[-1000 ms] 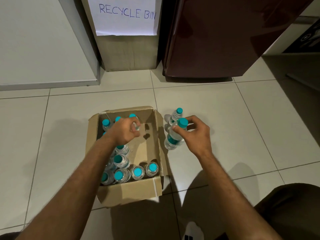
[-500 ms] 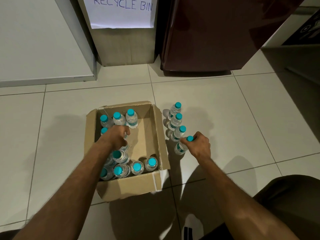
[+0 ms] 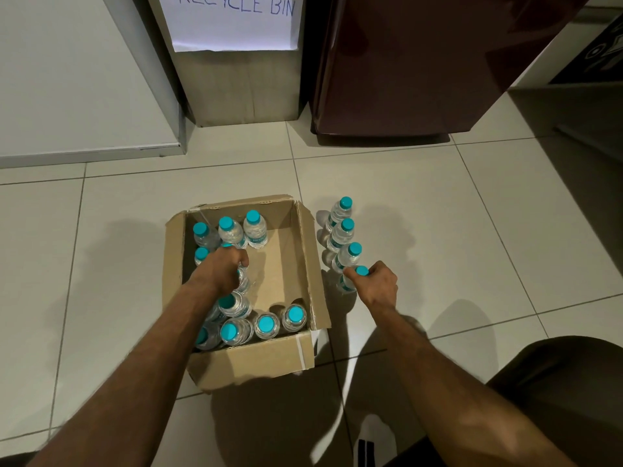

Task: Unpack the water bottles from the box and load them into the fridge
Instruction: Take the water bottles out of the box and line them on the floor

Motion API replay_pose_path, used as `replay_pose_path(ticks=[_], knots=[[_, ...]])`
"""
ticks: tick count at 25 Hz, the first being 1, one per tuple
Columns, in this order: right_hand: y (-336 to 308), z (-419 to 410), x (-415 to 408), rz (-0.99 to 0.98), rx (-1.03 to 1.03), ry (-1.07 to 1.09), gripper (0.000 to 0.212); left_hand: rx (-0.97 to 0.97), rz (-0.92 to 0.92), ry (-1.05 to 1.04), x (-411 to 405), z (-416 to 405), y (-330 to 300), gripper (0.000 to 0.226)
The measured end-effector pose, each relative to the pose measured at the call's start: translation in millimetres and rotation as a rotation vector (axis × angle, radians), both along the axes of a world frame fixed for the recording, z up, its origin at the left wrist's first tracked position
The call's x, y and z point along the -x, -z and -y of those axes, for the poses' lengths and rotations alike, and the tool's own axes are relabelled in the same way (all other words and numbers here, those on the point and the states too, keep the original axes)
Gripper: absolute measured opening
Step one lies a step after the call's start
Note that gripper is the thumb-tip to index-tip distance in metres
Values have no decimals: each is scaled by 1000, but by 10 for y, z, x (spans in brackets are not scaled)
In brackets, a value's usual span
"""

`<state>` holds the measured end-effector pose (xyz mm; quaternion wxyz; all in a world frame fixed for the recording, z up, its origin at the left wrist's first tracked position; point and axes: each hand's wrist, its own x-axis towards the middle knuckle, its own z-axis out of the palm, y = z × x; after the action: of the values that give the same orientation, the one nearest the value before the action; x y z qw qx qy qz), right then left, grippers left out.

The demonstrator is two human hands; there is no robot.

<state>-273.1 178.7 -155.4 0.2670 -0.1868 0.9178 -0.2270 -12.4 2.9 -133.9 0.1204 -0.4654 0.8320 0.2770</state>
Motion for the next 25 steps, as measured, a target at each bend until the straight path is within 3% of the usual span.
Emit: replay_pose_path(ticks=[5, 8, 12, 17, 20, 25], knots=[[-4, 16, 7, 52, -27, 2, 62, -20, -13, -4, 4, -14, -14, 37], [-100, -8, 14, -39, -3, 42, 62, -50, -51, -12, 35, 12, -115, 38], [-319, 104, -34, -166, 307, -57, 29, -51, -224, -4, 123, 81, -426, 36], [-784, 354, -368, 151, 562, -302, 4, -73, -402, 27, 253, 160, -850, 34], [-976, 456, -524, 272, 540, -451, 14, -119, -520, 45, 324, 156, -1096, 35], [-1089, 510, -609, 308, 493, -644, 57, -187, -715, 4, 428, 24, -1363, 41]])
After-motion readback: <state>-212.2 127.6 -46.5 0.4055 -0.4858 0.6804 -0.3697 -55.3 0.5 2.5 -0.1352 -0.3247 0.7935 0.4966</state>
